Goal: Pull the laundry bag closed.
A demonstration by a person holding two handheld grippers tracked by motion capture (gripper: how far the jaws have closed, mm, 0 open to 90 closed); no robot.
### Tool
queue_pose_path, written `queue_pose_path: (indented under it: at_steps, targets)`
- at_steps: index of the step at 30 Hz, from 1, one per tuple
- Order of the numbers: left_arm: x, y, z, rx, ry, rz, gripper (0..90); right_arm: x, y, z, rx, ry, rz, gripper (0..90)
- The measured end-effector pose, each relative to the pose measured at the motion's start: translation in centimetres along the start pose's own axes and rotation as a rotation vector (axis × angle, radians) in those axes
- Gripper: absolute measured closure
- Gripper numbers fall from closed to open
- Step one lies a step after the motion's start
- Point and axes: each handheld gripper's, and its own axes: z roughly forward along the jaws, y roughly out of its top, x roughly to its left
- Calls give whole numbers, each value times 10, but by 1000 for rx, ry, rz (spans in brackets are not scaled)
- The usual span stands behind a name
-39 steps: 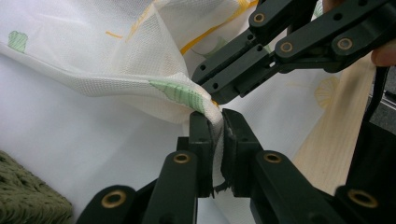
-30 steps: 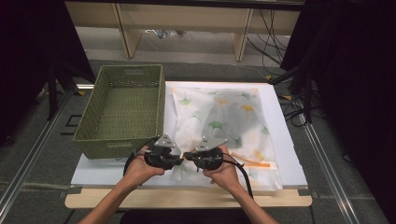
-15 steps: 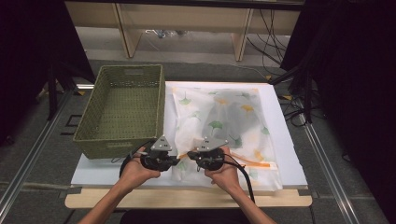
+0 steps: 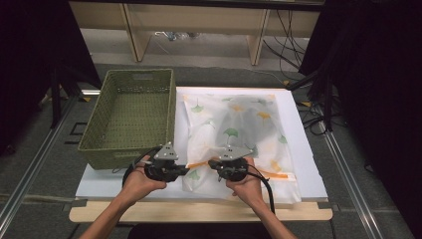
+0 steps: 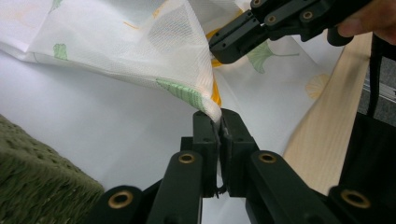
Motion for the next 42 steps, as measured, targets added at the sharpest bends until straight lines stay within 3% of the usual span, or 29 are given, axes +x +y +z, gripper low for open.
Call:
queue_pose_path:
  at_steps: [1,4,5,8,10,11,12,13,15,17,18,19,22,26,30,31,42]
  targets:
    - [0,0,0,1,-11,25,857,-3,-1,0,-2,-9,-16,900]
    - [1,1,0,3,-8,25,858,-6,-3,-5,12,-21,20,900]
    - [1,0,0,1,-11,20,858,-8,-3,-4,2,-24,-2,900]
    - [0,0,-1,-2,-15,11,858,-10,-5,-8,2,-26,34,900]
    - [-1,0,0,-16,-15,-2,858,-13,-6,-10,4,-38,27,900]
    - [0,0,-1,-3,-16,12,858,-14,-7,-11,7,-35,29,900]
    - [0,0,-1,-3,-15,12,857,-13,-8,-13,14,-49,57,900]
    - [0,0,-1,-3,-14,12,858,-16,-8,-13,5,-50,37,900]
    - [0,0,-1,-12,-11,-8,858,-17,-10,-15,13,-57,57,900]
    - [3,0,-3,-3,-13,21,857,-19,-13,-17,4,-53,55,900]
    - [2,0,-4,-2,-13,6,858,-20,-13,-20,-1,-55,64,900]
    - [3,-1,-5,2,-7,11,857,-19,-14,-22,13,-67,83,900]
    - [2,0,-5,2,-13,9,858,-25,-18,-25,2,-75,72,900]
    - [1,0,-4,12,-9,20,858,-24,-21,-28,16,-92,114,900]
    - [1,-1,-5,12,-11,13,858,-29,-25,-31,24,-103,106,900]
    - [2,-1,-5,15,-11,19,859,-28,-26,-32,32,-117,135,900]
    - [3,-1,-6,9,-18,6,859,-36,-33,-38,34,-146,152,900]
